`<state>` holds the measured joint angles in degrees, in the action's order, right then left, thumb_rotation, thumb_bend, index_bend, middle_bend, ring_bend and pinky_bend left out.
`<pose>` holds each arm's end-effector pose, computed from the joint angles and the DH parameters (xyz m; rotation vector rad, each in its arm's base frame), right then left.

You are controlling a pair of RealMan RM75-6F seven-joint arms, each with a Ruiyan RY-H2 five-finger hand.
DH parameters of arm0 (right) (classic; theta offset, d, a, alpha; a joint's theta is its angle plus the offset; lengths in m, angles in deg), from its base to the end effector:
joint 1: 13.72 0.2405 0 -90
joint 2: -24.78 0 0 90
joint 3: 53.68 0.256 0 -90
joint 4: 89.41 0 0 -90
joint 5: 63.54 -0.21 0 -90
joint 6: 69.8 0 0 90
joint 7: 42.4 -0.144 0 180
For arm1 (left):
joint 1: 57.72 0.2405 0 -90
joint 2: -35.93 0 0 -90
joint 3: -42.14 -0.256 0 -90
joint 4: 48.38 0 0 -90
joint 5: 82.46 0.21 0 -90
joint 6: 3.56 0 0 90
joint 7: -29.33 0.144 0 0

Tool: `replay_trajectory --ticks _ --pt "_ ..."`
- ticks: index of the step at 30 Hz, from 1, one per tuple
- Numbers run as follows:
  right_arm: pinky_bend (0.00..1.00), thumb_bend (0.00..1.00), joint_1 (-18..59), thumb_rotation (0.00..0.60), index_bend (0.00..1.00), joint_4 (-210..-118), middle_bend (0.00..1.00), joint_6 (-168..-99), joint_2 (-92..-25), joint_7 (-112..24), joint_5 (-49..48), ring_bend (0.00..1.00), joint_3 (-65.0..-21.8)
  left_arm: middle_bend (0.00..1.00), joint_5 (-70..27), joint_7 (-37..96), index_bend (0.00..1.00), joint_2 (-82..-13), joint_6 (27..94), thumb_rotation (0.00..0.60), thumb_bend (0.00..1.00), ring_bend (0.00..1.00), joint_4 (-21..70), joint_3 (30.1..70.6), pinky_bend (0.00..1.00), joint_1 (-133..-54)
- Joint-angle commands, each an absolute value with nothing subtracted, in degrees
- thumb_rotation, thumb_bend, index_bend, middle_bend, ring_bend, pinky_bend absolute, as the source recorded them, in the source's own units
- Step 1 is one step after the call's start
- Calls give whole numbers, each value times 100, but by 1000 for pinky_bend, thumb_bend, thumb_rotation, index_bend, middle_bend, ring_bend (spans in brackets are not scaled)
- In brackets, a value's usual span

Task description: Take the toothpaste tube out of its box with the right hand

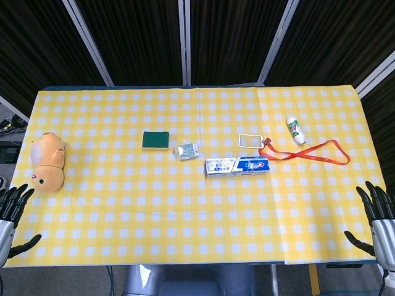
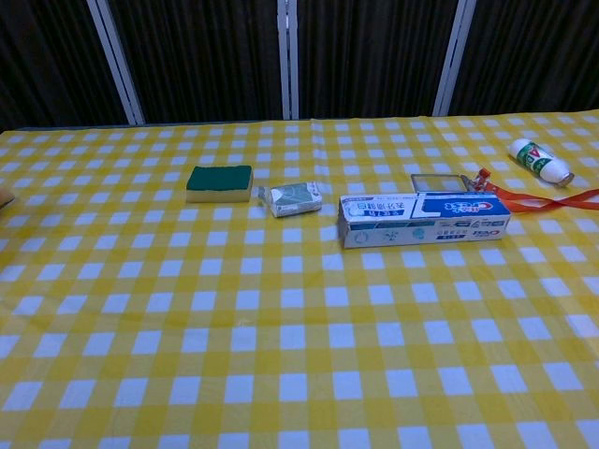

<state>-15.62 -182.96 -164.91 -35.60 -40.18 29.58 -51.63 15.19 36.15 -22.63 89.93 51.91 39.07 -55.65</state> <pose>-0.3044 -0.1401 0.1910 1.3633 -0.7458 0.9199 -0.2816 0.1217 0.1732 -1.4741 -0.8146 -0.8998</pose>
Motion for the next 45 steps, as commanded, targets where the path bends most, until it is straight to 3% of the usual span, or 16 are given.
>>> replay_trajectory --ticks 1,9,17,25,34,38,45 --pt "0 0 -1553 600 0 -18303 0 -16451 -3547 -4047 2953 0 -5173 0 1517 3579 0 -2274 9015 600 0 0 5176 3918 0 -5558" --pt "0 0 -1049 600 0 -18489 0 -15587 -3413 -4234 2743 0 -5044 0 1377 3421 0 -2223 8860 600 0 0 5187 3954 0 -5629" --pt "0 0 497 600 0 -18664 0 -13364 -3285 -4149 1919 0 -4401 0 1166 3457 0 -2298 8583 600 0 0 5187 4033 0 -5769" --pt "0 0 1904 600 0 -18130 0 -11730 -4136 -3594 919 0 -3966 0 805 3542 0 -2398 8245 600 0 0 5126 4117 0 -5904" --pt "0 0 2783 600 0 -17285 0 -10930 -5136 -3117 -185 0 -3919 0 470 3597 0 -2482 7953 600 0 0 5043 4190 0 -6024" --pt "0 0 3086 600 7 -16809 11 -10898 -5657 -2733 -666 0 -4011 0 360 3599 0 -2510 7853 600 0 0 4989 4205 0 -6066" --pt "10 0 3410 600 88 -16128 114 -10934 -6235 -2279 -1062 7 -4181 0 248 3667 0 -2557 7776 600 0 0 4959 4216 0 -6105"
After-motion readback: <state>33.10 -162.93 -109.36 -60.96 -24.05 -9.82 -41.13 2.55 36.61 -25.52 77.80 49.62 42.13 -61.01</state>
